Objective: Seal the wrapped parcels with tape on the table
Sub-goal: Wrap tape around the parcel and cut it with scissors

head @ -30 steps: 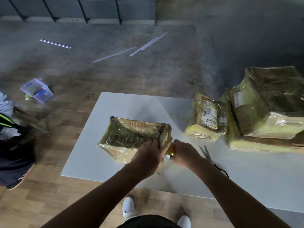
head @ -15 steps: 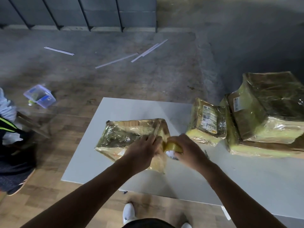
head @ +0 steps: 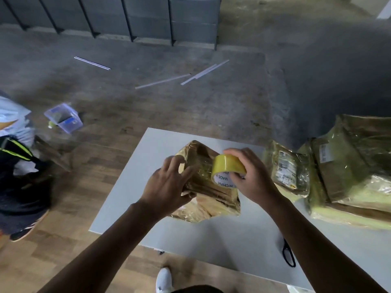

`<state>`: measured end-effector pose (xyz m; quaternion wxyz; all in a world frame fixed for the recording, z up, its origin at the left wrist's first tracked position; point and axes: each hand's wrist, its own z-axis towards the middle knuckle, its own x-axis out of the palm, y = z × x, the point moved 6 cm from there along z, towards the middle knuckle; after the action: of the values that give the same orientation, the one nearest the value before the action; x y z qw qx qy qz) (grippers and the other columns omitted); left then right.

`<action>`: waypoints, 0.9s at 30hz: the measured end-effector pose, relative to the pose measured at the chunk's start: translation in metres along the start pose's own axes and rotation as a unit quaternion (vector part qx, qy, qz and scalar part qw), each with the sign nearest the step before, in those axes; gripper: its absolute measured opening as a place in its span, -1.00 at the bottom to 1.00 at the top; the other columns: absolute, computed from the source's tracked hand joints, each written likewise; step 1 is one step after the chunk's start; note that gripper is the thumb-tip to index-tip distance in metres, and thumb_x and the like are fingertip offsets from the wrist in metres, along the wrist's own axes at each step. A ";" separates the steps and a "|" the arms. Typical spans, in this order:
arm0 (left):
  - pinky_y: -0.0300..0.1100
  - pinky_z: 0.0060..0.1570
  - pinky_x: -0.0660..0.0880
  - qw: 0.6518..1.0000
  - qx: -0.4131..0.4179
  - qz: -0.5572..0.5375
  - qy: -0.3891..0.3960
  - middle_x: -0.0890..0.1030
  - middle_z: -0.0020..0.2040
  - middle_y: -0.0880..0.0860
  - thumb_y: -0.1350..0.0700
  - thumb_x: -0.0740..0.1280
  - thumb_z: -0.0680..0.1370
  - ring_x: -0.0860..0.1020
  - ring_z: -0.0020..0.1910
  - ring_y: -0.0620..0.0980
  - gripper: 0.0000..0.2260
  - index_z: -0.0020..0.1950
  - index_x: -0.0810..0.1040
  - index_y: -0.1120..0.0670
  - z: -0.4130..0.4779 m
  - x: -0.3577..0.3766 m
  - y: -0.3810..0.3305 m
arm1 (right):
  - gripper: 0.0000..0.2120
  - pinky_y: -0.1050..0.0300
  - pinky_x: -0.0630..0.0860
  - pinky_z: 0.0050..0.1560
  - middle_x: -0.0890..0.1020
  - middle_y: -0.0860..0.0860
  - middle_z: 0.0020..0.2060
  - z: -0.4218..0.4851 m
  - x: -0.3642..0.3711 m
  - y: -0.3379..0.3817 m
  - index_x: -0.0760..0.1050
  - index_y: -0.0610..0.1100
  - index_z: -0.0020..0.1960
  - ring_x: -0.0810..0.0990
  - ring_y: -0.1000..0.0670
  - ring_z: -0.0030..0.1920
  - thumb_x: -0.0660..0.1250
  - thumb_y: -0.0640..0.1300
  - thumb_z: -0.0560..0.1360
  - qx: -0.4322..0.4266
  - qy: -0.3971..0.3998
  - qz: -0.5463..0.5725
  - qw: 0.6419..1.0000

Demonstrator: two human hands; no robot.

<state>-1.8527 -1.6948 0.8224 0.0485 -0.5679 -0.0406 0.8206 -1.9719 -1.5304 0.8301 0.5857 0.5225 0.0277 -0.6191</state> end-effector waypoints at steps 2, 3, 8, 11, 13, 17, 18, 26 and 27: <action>0.06 -0.03 0.56 0.998 0.050 0.019 -0.030 0.47 0.28 0.23 -0.07 0.59 0.23 0.45 0.26 0.25 -0.39 0.20 0.55 0.12 0.004 -0.008 0.001 | -0.50 0.26 0.50 -0.10 0.52 -0.05 0.05 0.009 0.008 0.008 0.46 -0.05 0.26 0.55 -0.03 -0.01 0.40 -0.32 0.36 0.003 0.018 -0.031 0.999; 0.08 0.12 0.51 0.996 0.079 0.013 -0.029 0.45 0.35 0.24 -0.06 0.57 0.26 0.39 0.35 0.26 -0.43 0.18 0.57 0.16 0.004 -0.007 0.002 | -0.49 0.20 0.53 -0.13 0.52 -0.06 0.04 0.013 0.010 0.013 0.46 -0.04 0.26 0.55 -0.04 -0.02 0.41 -0.33 0.36 0.001 0.025 -0.042 0.999; 0.02 0.01 0.59 0.995 0.085 -0.029 0.032 0.42 0.43 0.07 -0.05 0.57 0.32 0.28 0.47 0.10 -0.31 0.40 0.47 0.08 -0.001 0.002 0.013 | -0.47 0.21 0.52 0.01 0.51 -0.03 0.12 0.021 0.013 0.019 0.45 -0.03 0.29 0.51 0.03 0.10 0.39 -0.34 0.36 -0.016 0.028 0.025 0.999; -0.03 -0.11 0.61 0.996 0.073 -0.037 0.017 0.43 0.43 0.01 -0.08 0.54 0.34 0.29 0.47 0.04 -0.34 0.40 0.47 0.05 -0.003 -0.004 0.024 | -0.45 0.30 0.52 0.08 0.46 0.03 0.25 0.014 0.025 0.010 0.34 0.04 0.38 0.44 0.17 0.24 0.35 -0.26 0.44 0.018 0.041 0.111 0.993; -0.06 -0.12 0.62 0.996 0.069 -0.045 0.018 0.42 0.43 -0.03 -0.08 0.52 0.36 0.28 0.47 0.00 -0.37 0.39 0.47 0.02 -0.006 -0.004 0.030 | -0.43 0.37 0.47 0.12 0.43 0.06 0.28 0.012 0.032 0.009 0.28 0.10 0.42 0.41 0.23 0.27 0.28 -0.22 0.47 0.033 0.062 0.123 0.990; -0.07 -0.03 0.63 0.995 0.053 -0.079 0.007 0.34 0.48 -0.08 -0.15 0.32 0.49 0.21 0.51 -0.08 -0.47 0.43 0.43 -0.02 -0.019 0.000 0.045 | -0.41 0.14 0.55 -0.10 0.49 -0.02 0.02 0.022 0.019 0.019 0.27 0.18 0.42 0.53 -0.01 -0.05 0.13 -0.13 0.41 -0.023 0.093 -0.023 0.995; -0.04 0.01 0.62 0.995 0.044 -0.091 0.002 0.33 0.49 -0.07 -0.18 0.26 0.53 0.20 0.51 -0.07 -0.49 0.44 0.42 -0.01 -0.024 0.000 0.053 | -0.42 0.07 0.56 -0.17 0.48 -0.01 -0.03 0.022 0.013 0.017 0.28 0.19 0.40 0.54 -0.06 -0.12 0.12 -0.09 0.39 -0.034 0.101 -0.079 0.991; 0.12 0.34 0.39 0.997 0.035 -0.057 0.038 0.29 0.51 0.02 -0.26 0.29 0.50 0.18 0.53 0.02 -0.36 0.50 0.31 0.01 -0.042 0.003 0.089 | -0.48 0.14 0.33 -0.26 0.48 0.00 -0.14 0.004 0.022 0.000 0.48 0.13 0.32 0.51 -0.16 -0.33 0.43 -0.06 0.36 -0.022 0.213 -0.264 0.940; 0.18 0.33 0.37 0.996 0.049 -0.003 0.073 0.29 0.51 0.04 -0.24 0.39 0.41 0.19 0.52 0.05 -0.26 0.50 0.30 0.03 -0.040 0.002 0.091 | -0.48 0.14 0.31 -0.25 0.50 -0.03 -0.13 0.007 0.026 0.006 0.50 0.10 0.32 0.50 -0.16 -0.33 0.42 -0.11 0.37 -0.023 0.208 -0.261 0.942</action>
<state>-1.8194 -1.7845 0.7956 0.0812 -0.6233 0.0013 0.7777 -1.9659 -1.5543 0.8188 0.3968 0.6004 0.2989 -0.6267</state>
